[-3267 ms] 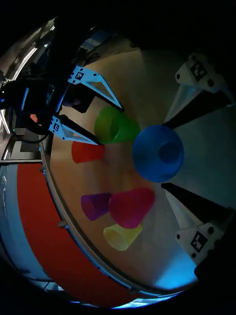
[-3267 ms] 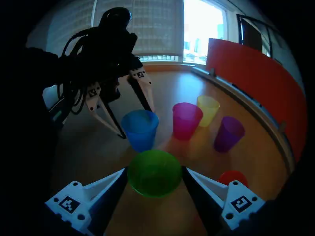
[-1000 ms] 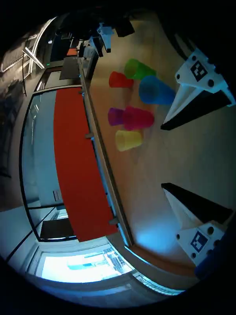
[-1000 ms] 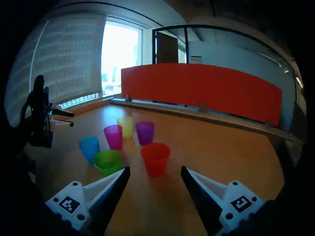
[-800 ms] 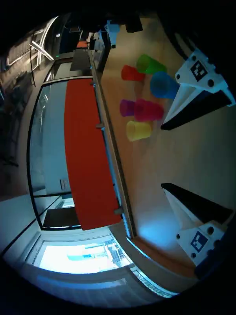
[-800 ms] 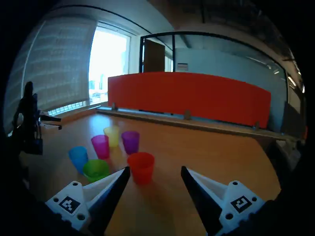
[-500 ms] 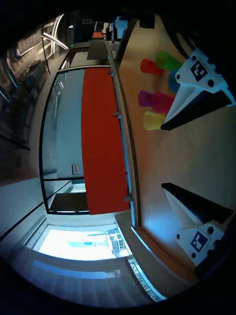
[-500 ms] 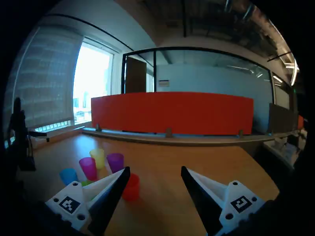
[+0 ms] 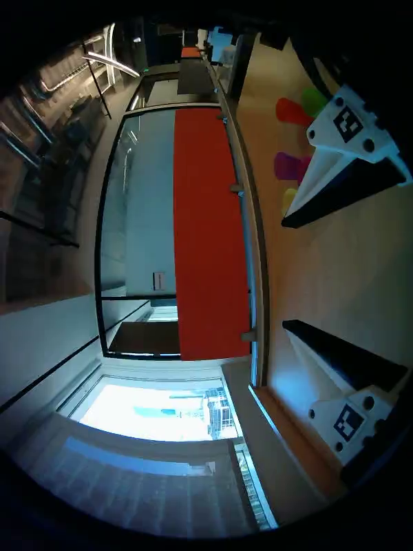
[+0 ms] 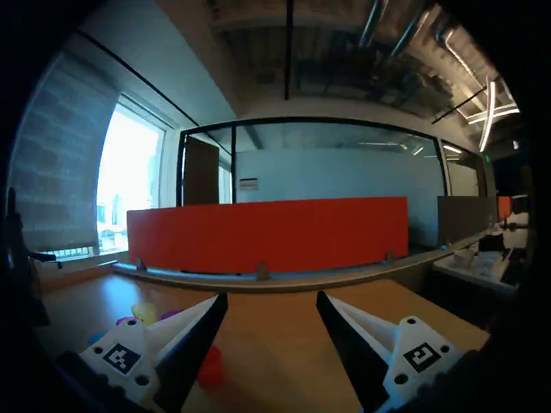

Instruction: Pour water

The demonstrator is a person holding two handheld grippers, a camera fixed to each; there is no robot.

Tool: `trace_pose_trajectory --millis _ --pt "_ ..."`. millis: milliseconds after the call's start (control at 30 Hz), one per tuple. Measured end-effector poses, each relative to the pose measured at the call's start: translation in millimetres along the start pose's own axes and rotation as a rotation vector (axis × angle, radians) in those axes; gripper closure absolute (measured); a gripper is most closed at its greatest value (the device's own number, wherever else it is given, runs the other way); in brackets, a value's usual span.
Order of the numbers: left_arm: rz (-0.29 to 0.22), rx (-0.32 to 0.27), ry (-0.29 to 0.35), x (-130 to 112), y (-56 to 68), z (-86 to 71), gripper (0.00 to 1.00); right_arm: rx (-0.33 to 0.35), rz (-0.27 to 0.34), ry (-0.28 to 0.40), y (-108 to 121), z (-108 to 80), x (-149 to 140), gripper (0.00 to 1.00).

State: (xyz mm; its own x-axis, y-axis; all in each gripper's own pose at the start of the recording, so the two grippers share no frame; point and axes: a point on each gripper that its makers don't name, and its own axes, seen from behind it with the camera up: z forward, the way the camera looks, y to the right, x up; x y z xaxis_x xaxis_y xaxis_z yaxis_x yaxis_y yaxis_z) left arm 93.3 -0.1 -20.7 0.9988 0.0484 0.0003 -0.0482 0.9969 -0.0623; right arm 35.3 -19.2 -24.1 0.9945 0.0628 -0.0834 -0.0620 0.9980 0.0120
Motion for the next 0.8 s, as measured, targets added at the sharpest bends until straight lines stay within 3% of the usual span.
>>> trace_pose_trajectory --millis 267,567,800 --pt "-0.030 -0.005 0.011 -4 10.5 3.4 0.00 -0.041 0.027 0.025 9 -1.4 -2 0.00" --pt "-0.047 -0.003 0.046 -5 24.0 4.5 0.00 -0.030 0.070 0.017 7 2.2 -15 0.01" --pt "-0.033 0.028 0.081 -8 27.8 5.1 0.00 -0.035 0.056 -0.010 6 2.9 -33 0.00"
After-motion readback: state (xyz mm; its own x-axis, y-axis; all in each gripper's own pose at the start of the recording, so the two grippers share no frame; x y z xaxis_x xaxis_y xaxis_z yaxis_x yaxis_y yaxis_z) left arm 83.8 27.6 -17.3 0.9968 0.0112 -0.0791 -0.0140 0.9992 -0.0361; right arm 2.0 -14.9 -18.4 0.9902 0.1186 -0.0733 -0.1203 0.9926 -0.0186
